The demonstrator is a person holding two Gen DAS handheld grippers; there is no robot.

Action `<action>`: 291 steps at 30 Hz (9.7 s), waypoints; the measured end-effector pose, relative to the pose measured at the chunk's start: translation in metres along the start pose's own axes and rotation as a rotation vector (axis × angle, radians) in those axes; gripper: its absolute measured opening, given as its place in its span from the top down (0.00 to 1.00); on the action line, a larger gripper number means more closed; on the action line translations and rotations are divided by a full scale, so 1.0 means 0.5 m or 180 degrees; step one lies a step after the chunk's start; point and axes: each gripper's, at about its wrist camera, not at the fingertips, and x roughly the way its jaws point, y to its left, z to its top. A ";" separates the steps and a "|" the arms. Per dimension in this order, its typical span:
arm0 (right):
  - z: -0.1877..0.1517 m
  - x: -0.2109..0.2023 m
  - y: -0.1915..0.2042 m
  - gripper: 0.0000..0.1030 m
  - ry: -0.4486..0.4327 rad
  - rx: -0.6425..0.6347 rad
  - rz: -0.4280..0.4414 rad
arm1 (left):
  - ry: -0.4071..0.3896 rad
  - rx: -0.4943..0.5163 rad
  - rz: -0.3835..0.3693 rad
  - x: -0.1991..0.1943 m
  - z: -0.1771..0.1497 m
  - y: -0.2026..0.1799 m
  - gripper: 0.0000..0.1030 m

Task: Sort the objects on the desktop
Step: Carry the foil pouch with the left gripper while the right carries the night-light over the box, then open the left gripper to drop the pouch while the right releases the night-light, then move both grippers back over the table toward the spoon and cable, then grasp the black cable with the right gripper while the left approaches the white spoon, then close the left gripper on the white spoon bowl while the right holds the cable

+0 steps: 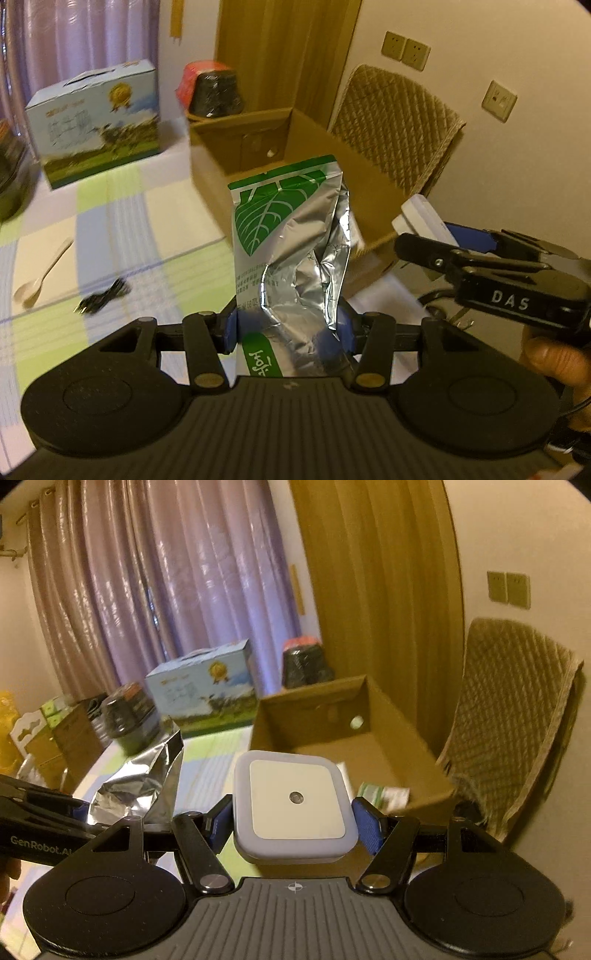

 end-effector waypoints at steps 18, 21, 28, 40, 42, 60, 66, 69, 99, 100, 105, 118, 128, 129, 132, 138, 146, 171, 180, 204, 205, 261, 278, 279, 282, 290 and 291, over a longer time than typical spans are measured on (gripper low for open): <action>0.087 0.118 -0.114 0.37 -0.0045 0.0070 -0.0124 | -0.0052 -0.0244 -0.0130 0.148 0.157 -0.022 0.56; 0.091 0.134 -0.124 0.37 -0.0036 0.0069 -0.0131 | -0.0050 -0.0288 -0.0108 0.168 0.172 -0.019 0.56; 0.106 0.175 -0.148 0.37 -0.0011 0.0102 -0.0158 | -0.0054 -0.0397 -0.0048 0.202 0.199 0.000 0.56; 0.137 0.224 -0.168 0.37 -0.0012 0.0109 -0.0219 | -0.0061 -0.0544 0.0005 0.246 0.220 0.028 0.55; 0.139 0.229 -0.168 0.37 -0.0007 0.0103 -0.0230 | -0.0121 -0.0599 -0.0011 0.250 0.223 0.032 0.51; 0.133 0.237 -0.147 0.37 0.0082 0.0030 -0.0201 | -0.0304 -0.0723 0.0193 0.162 0.145 0.083 0.45; 0.138 0.252 -0.132 0.37 0.0122 0.0006 -0.0165 | -0.0302 -0.0762 0.0213 0.149 0.123 0.096 0.41; 0.141 0.269 -0.123 0.37 0.0149 -0.0005 -0.0158 | -0.0311 -0.0786 0.0219 0.142 0.116 0.102 0.39; 0.029 0.088 -0.067 0.14 0.0103 0.0562 0.0059 | -0.0322 -0.1041 0.0608 -0.023 -0.085 0.184 0.23; 0.022 0.077 -0.057 0.13 0.0106 0.0559 0.0075 | -0.0314 -0.1038 0.0626 -0.033 -0.096 0.188 0.23; -0.005 0.031 -0.010 0.06 0.0138 0.0528 0.0146 | -0.0259 -0.1005 0.0775 -0.087 -0.159 0.207 0.18; -0.090 0.007 0.137 0.02 0.0476 0.0304 0.0505 | -0.0221 -0.1132 0.1093 -0.204 -0.295 0.271 0.07; -0.114 0.015 0.208 0.02 0.0590 0.0078 0.0638 | -0.0218 -0.1156 0.1226 -0.244 -0.332 0.297 0.05; -0.115 0.018 0.212 0.02 0.0597 0.0062 0.0639 | -0.0219 -0.1160 0.1225 -0.245 -0.335 0.300 0.05; -0.117 0.024 0.221 0.02 0.0621 0.0024 0.0642 | -0.0215 -0.1167 0.1224 -0.244 -0.336 0.308 0.05; -0.120 0.044 0.233 0.02 0.0681 -0.0073 0.0641 | -0.0151 -0.1154 0.1223 -0.228 -0.339 0.328 0.05; -0.119 0.109 0.285 0.02 0.0714 -0.0900 0.0818 | -0.0123 -0.0892 0.1211 -0.214 -0.313 0.363 0.05; -0.109 0.491 0.438 0.27 0.1097 -0.3259 0.1586 | 0.0192 0.0120 0.0984 -0.021 -0.161 0.578 0.06; -0.122 0.605 0.461 0.44 0.1414 -0.3607 0.1699 | 0.0284 0.0400 0.0826 0.063 -0.142 0.620 0.10; -0.119 0.696 0.475 0.87 0.1897 -0.2741 0.1691 | 0.0162 0.0405 0.0575 0.173 -0.108 0.704 0.14; -0.119 0.692 0.476 0.88 0.1895 -0.2658 0.1661 | 0.0176 0.0403 0.0583 0.179 -0.107 0.705 0.16; -0.262 0.306 0.298 0.54 0.1436 -0.0337 0.0623 | 0.0126 -0.0651 0.0617 0.031 -0.331 0.371 0.38; -0.329 0.251 0.314 0.41 0.0864 -0.0661 0.0744 | -0.0400 0.0054 0.0888 0.011 -0.333 0.307 0.27; -0.331 0.254 0.317 0.41 0.0845 -0.0666 0.0744 | -0.0379 0.0063 0.0873 0.014 -0.335 0.306 0.27; -0.332 0.267 0.327 0.42 0.0835 -0.0738 0.0721 | -0.0297 0.0034 0.0844 0.026 -0.339 0.305 0.27; -0.351 0.279 0.344 0.61 0.0697 -0.1167 0.0577 | -0.0213 -0.0180 0.0789 0.036 -0.341 0.321 0.27; -0.353 0.278 0.343 0.62 0.0691 -0.1200 0.0588 | -0.0207 -0.0176 0.0789 0.038 -0.342 0.321 0.27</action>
